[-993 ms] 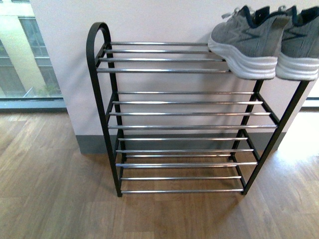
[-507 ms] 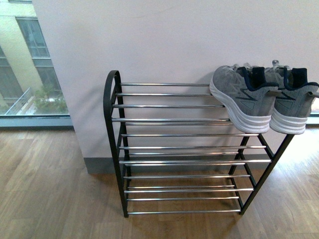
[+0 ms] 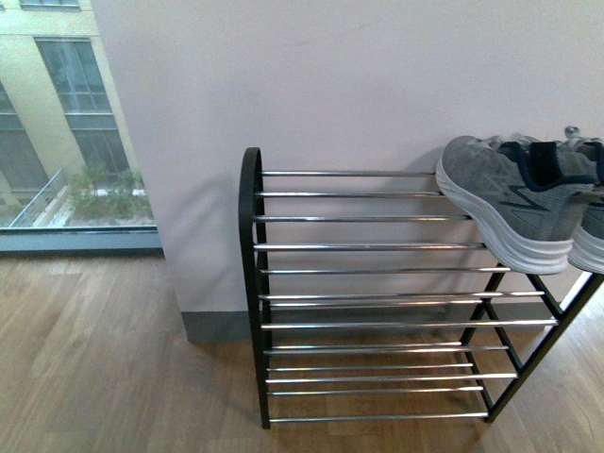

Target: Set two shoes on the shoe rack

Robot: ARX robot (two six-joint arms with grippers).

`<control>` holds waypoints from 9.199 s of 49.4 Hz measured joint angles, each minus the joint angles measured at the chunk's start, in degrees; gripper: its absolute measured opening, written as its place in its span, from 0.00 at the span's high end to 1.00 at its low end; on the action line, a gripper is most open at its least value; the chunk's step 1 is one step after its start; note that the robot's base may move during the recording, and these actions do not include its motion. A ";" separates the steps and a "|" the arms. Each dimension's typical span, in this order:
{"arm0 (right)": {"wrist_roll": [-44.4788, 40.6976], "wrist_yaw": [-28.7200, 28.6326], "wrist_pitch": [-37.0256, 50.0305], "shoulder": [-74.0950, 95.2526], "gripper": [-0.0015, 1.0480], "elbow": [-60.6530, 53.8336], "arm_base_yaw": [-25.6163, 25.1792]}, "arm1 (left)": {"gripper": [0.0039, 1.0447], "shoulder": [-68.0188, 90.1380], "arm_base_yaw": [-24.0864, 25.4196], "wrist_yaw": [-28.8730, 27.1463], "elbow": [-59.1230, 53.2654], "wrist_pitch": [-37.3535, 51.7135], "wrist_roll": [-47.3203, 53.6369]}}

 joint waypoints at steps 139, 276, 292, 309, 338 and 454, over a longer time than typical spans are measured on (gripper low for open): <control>-16.79 15.61 -1.14 104.32 0.81 73.85 -11.58 | 0.98 -0.02 0.17 -0.22 0.00 0.00 0.00; 13.51 -3.67 1.38 -8.13 0.98 -9.60 -11.04 | 0.98 -0.02 0.13 -0.09 0.00 0.00 0.02; 13.51 -3.67 -4.26 -13.88 0.98 -9.60 -11.04 | 0.98 -0.02 0.13 -0.09 0.00 0.00 0.00; 13.51 -3.76 -15.21 -23.08 0.98 -9.60 -11.02 | 0.98 -0.02 0.11 -0.07 0.00 0.00 0.00; 13.51 -3.65 -19.15 -28.46 0.98 -9.60 -10.95 | 0.98 -0.02 0.11 -0.17 0.00 0.00 0.00; 13.53 -3.63 -19.15 -28.63 0.09 -9.60 -10.93 | 0.98 100.24 4.79 28.70 125.55 -80.17 -36.76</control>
